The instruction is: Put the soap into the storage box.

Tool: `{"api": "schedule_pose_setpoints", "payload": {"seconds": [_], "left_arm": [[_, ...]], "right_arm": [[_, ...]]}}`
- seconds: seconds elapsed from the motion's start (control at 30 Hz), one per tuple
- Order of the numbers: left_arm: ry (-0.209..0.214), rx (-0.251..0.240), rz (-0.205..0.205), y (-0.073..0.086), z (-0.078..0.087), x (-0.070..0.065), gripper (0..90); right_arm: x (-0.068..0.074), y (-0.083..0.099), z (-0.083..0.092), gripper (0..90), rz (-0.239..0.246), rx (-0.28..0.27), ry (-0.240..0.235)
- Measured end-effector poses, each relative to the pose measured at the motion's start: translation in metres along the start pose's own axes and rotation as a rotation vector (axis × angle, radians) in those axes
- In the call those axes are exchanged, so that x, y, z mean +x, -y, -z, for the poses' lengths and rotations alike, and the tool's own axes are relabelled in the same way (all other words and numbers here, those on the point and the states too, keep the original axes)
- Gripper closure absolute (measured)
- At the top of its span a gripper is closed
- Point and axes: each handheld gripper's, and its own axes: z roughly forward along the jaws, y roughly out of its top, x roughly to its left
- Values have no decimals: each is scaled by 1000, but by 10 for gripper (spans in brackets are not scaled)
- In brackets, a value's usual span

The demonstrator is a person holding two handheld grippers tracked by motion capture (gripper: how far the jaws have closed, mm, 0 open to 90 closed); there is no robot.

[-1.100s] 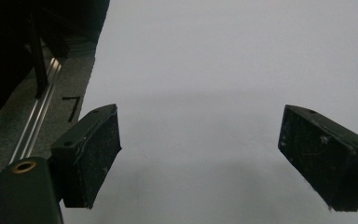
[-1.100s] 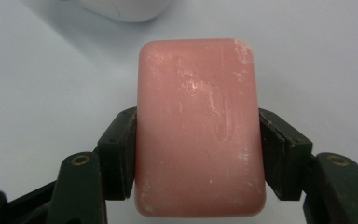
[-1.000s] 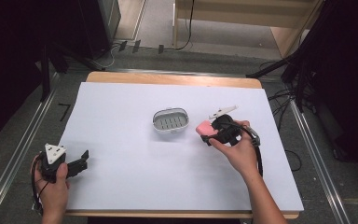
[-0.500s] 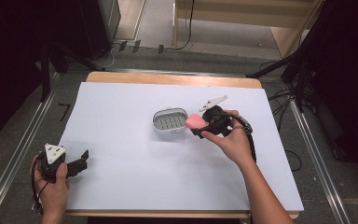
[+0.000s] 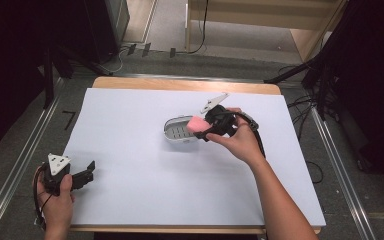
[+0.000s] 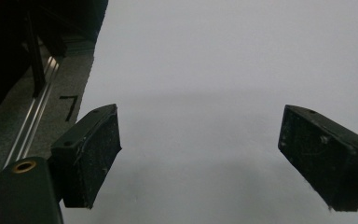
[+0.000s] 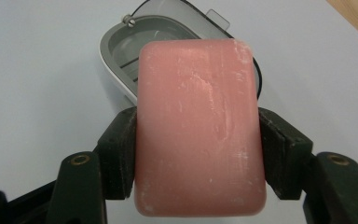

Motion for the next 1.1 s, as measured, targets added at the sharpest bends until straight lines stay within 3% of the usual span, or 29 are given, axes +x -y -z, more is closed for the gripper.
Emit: {"api": "schedule_pose_setpoints", "payload": {"seconds": [0.23,0.4,0.63,0.8,1.1], "left_arm": [[-2,4,-1,0,0,0,136],[-2,5,0,0,0,0,136],[1,9,0,0,-1,1,136],[1,10,2,0,-1,1,136],[4,10,2,0,-1,1,136]], "right_arm": [[-4,-8,-7,389,51,-2,-22],[-9,-12,-12,388,114,-28,-50],[-13,-16,-17,388,151,-35,-72],[-17,-19,-24,388,227,-61,-105],[-17,-27,-33,389,282,-53,-147]]}}
